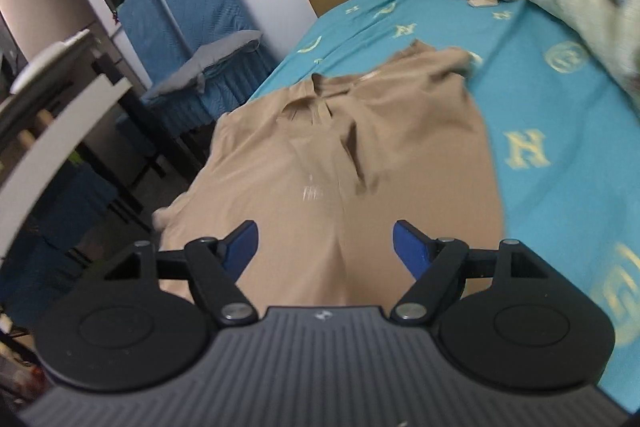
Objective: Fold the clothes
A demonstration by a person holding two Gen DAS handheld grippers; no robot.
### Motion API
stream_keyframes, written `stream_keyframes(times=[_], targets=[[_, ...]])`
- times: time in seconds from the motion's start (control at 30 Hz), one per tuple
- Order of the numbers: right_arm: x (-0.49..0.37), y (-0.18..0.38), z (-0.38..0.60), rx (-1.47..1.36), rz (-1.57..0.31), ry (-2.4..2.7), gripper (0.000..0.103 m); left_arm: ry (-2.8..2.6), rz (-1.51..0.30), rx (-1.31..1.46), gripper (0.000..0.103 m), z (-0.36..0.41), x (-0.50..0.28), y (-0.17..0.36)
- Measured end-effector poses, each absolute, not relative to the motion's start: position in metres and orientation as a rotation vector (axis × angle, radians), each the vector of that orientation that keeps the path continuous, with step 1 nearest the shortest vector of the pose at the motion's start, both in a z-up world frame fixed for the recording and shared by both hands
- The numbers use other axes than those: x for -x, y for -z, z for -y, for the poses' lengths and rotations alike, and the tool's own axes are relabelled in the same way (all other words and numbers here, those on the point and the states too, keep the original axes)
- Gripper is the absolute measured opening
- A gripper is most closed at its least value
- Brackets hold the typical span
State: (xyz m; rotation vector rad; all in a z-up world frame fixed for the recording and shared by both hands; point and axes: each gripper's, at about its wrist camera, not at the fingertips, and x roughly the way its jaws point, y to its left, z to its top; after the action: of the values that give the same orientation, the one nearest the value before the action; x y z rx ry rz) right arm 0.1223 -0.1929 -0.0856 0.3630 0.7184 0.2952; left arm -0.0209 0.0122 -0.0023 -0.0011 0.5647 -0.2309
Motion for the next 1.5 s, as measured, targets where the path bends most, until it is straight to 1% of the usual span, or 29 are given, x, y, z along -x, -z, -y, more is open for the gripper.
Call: stream_keyframes(times=[0.1, 0.23, 0.3, 0.33, 0.37, 0.4, 0.43, 0.53, 0.67, 0.73, 0.77, 0.8, 0.83, 0.87, 0.9, 0.97, 1.1, 1.2, 1.3, 1.37, 1.43, 1.47, 1.5], targets=[[-0.166, 0.104, 0.171, -0.359, -0.714, -0.284, 0.077, 0.212, -0.591, 0.020, 0.099, -0.021, 0.000, 0.018], [-0.214, 0.125, 0.144, -0.253, -0.704, -0.218, 0.075, 0.196, -0.622, 0.062, 0.099, -0.031, -0.032, 0.038], [-0.229, 0.133, 0.135, -0.234, -0.703, -0.193, 0.043, 0.181, -0.616, 0.077, 0.099, -0.039, -0.043, 0.046], [-0.232, 0.135, 0.131, -0.216, -0.696, -0.188, 0.036, 0.172, -0.616, 0.092, 0.099, -0.043, -0.047, 0.048], [-0.234, 0.136, 0.125, -0.186, -0.685, -0.188, 0.022, 0.163, -0.620, 0.111, 0.099, -0.047, -0.051, 0.050], [-0.232, 0.134, 0.116, -0.125, -0.664, -0.183, 0.016, 0.154, -0.624, 0.129, 0.099, -0.052, -0.054, 0.052], [-0.226, 0.132, 0.105, -0.041, -0.625, -0.176, 0.016, 0.145, -0.628, 0.148, 0.099, -0.056, -0.058, 0.054], [-0.212, 0.127, 0.083, 0.072, -0.540, -0.241, 0.014, 0.132, -0.622, 0.193, 0.099, -0.065, -0.058, 0.050], [-0.208, 0.131, 0.062, 0.129, -0.610, -0.325, 0.014, 0.128, -0.579, 0.184, 0.099, -0.069, -0.043, 0.037], [-0.207, 0.130, 0.053, 0.153, -0.636, -0.345, 0.016, 0.128, -0.560, 0.168, 0.099, -0.072, -0.032, 0.030], [-0.207, 0.127, 0.049, 0.163, -0.642, -0.348, 0.022, 0.129, -0.553, 0.163, 0.099, -0.073, -0.027, 0.027], [-0.206, 0.125, 0.045, 0.172, -0.649, -0.352, 0.037, 0.131, -0.547, 0.161, 0.099, -0.075, -0.023, 0.025], [-0.207, 0.121, 0.041, 0.171, -0.653, -0.368, 0.049, 0.129, -0.544, 0.162, 0.099, -0.077, -0.020, 0.023], [-0.205, 0.117, 0.035, 0.167, -0.640, -0.384, 0.075, 0.125, -0.545, 0.167, 0.099, -0.080, -0.017, 0.022], [-0.203, 0.112, 0.030, 0.161, -0.626, -0.399, 0.086, 0.120, -0.546, 0.174, 0.099, -0.084, -0.015, 0.021], [-0.204, 0.107, 0.009, 0.177, -0.589, -0.451, 0.084, 0.107, -0.546, 0.191, 0.099, -0.091, -0.012, 0.020], [-0.217, 0.108, -0.061, 0.301, -0.634, -0.608, 0.084, 0.054, -0.552, 0.269, 0.099, -0.110, -0.013, 0.022], [-0.219, 0.121, -0.124, 0.480, -0.651, -0.747, 0.084, -0.026, -0.555, 0.317, 0.099, -0.126, -0.018, 0.027], [-0.219, 0.146, -0.180, 0.711, -0.624, -0.772, 0.084, -0.113, -0.567, 0.347, 0.099, -0.138, -0.025, 0.035], [-0.226, 0.171, -0.207, 0.856, -0.646, -0.704, 0.083, -0.167, -0.584, 0.390, 0.098, -0.149, -0.031, 0.041], [-0.241, 0.183, -0.216, 0.854, -0.678, -0.669, 0.081, -0.213, -0.588, 0.429, 0.098, -0.161, -0.035, 0.046], [-0.243, 0.184, -0.215, 0.835, -0.667, -0.651, 0.069, -0.235, -0.580, 0.443, 0.098, -0.166, -0.036, 0.047], [-0.246, 0.184, -0.215, 0.818, -0.654, -0.633, 0.045, -0.259, -0.570, 0.448, 0.098, -0.169, -0.037, 0.048]])
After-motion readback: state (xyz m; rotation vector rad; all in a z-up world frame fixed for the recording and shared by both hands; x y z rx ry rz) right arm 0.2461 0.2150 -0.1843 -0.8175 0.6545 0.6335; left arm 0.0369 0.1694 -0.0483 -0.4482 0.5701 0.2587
